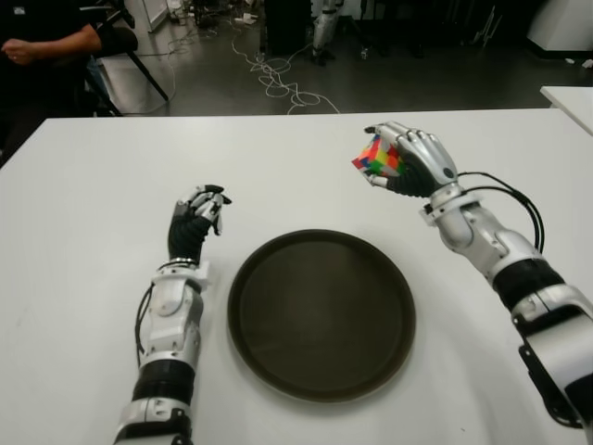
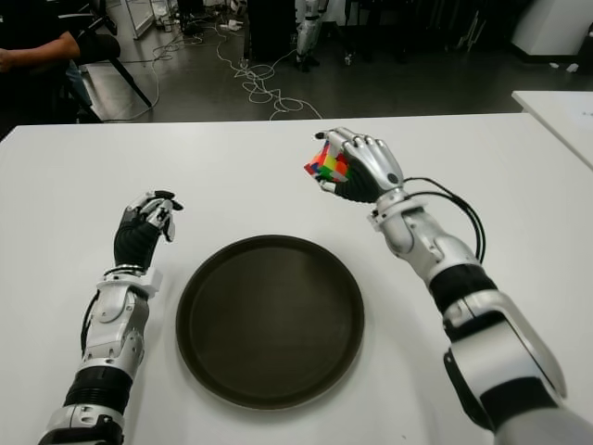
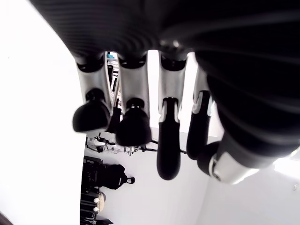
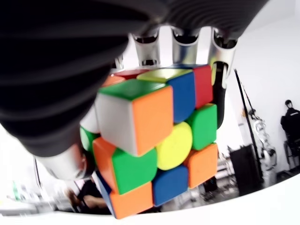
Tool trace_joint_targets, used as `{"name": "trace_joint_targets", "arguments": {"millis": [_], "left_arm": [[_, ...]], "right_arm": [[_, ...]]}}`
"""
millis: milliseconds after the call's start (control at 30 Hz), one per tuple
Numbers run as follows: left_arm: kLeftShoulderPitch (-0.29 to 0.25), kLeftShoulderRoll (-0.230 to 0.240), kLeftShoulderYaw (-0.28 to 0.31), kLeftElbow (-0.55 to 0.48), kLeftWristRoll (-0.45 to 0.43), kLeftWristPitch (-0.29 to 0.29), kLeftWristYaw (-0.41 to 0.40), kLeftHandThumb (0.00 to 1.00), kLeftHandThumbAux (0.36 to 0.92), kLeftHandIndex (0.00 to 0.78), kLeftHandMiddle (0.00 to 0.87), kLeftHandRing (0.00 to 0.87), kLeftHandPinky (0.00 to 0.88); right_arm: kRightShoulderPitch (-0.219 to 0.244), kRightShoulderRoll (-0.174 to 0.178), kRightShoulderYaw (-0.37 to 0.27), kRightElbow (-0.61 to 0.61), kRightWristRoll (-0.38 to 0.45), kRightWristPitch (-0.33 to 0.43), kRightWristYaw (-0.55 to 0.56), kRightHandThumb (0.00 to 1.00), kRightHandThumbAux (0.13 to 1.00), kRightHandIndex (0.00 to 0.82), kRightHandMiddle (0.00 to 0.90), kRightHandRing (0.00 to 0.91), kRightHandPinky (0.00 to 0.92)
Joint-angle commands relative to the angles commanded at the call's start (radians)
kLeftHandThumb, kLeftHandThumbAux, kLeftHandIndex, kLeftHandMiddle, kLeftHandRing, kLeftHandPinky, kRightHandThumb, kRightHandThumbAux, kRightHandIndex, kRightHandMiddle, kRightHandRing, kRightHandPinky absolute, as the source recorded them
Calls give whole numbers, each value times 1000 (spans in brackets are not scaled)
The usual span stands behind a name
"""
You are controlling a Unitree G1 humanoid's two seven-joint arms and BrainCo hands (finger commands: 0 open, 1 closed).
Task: Pick up the Rubik's Cube and put it in the plate
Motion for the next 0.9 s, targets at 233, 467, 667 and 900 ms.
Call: {"name": "trace_joint_targets", "arguments": {"millis": [233, 467, 667, 900], "left_arm": [[-3, 1, 1, 8, 8, -10, 6, 857, 660, 423, 531, 789, 800], [-2, -4, 3, 0, 5, 0, 8, 856, 661, 420, 533, 798, 805], [2, -4, 2, -10, 4, 5, 5, 856, 661, 420, 530, 792, 801], [2, -4, 1, -10, 7, 4, 8, 856, 661, 423, 529, 786, 802]], "right_arm": [[92, 48, -12, -127, 41, -34, 58, 697, 736, 421, 651, 694, 727], [219, 30, 65, -426, 128, -19, 397, 697, 736, 421, 654, 692, 724], [211, -38, 109, -479, 334, -85, 743, 697, 736, 420, 637, 677, 712], [206, -40, 103, -503, 462, -59, 942, 697, 736, 421, 642, 675, 706]]}}
